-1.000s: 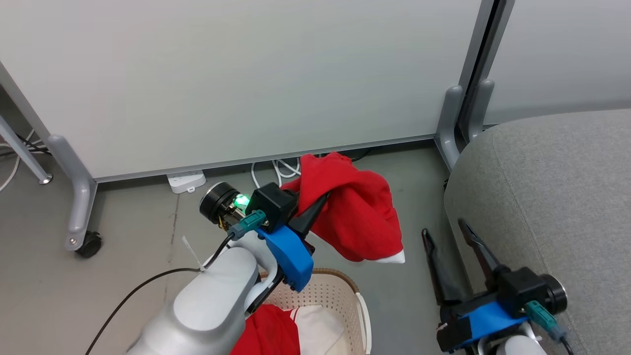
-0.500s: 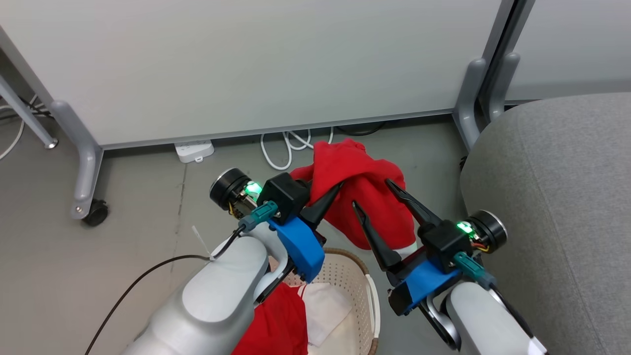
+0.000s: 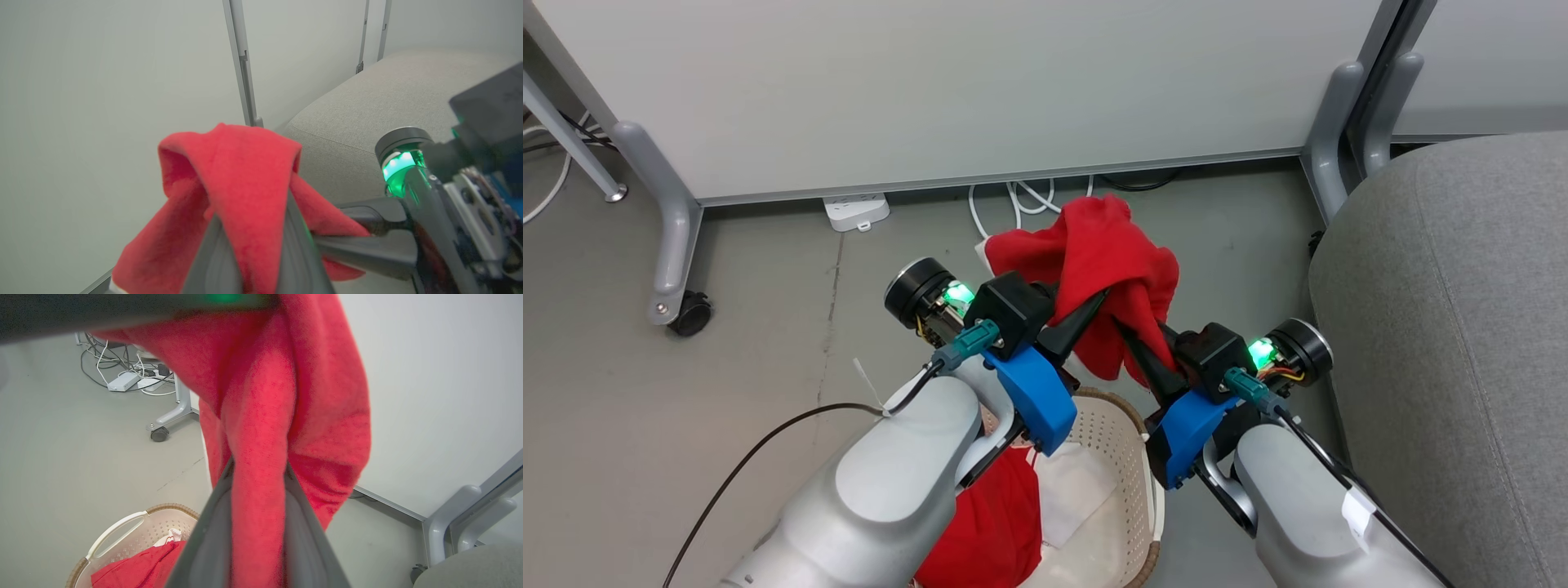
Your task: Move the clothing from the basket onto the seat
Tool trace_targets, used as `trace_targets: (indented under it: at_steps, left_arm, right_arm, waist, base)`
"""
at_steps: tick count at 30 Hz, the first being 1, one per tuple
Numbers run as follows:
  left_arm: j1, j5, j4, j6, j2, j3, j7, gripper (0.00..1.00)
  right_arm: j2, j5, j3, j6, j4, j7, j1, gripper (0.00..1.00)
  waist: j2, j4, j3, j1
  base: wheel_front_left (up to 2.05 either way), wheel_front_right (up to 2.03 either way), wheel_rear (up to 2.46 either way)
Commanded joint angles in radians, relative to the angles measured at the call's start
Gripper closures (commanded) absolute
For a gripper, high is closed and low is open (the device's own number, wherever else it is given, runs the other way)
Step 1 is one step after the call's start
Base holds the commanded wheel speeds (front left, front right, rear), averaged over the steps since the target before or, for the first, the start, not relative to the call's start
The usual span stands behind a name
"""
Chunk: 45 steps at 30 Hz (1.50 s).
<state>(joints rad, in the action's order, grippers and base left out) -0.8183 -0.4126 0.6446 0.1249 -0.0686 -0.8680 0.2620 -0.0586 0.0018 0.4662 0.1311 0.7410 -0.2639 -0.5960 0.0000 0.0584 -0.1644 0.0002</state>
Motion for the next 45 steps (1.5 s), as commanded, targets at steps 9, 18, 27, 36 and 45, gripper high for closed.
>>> trace_targets:
  at_steps: [9,18,27,36,45]
  left_arm:
    - [-0.01,0.004,0.006,0.003,0.004,0.009,0.005,1.0]
    - [-0.009,0.009,0.013,0.005,0.003,0.013,0.004,1.0]
    - [-0.008,0.004,0.018,0.006,0.004,0.026,0.004,0.0]
    - [0.002,0.011,0.026,0.006,0.003,0.033,0.004,0.0]
    - [0.021,0.022,0.017,0.002,-0.017,0.033,0.004,0.0]
  right_arm:
    - [0.01,0.011,0.015,-0.001,0.008,-0.001,-0.025,1.0]
    - [0.01,0.026,0.024,-0.001,-0.005,-0.001,-0.022,1.0]
    - [0.01,0.028,0.012,-0.001,-0.011,-0.001,-0.021,1.0]
    - [0.009,0.037,-0.032,-0.001,-0.028,-0.001,0.002,1.0]
    - [0.005,0.016,-0.151,-0.001,-0.08,-0.001,0.045,1.0]
  waist:
    - [0.0,-0.003,0.001,-0.0002]
    - [0.0,-0.008,0.0,-0.0002]
    - [0.0,-0.009,-0.005,-0.0002]
    - [0.0,-0.018,-0.011,-0.0002]
    - [0.0,-0.1,-0.035,-0.0002]
  base:
    - [0.0,0.0,0.0]
    - [0.0,0.0,0.0]
    - [0.0,0.0,0.0]
    - [0.0,0.0,0.0]
    - [0.0,0.0,0.0]
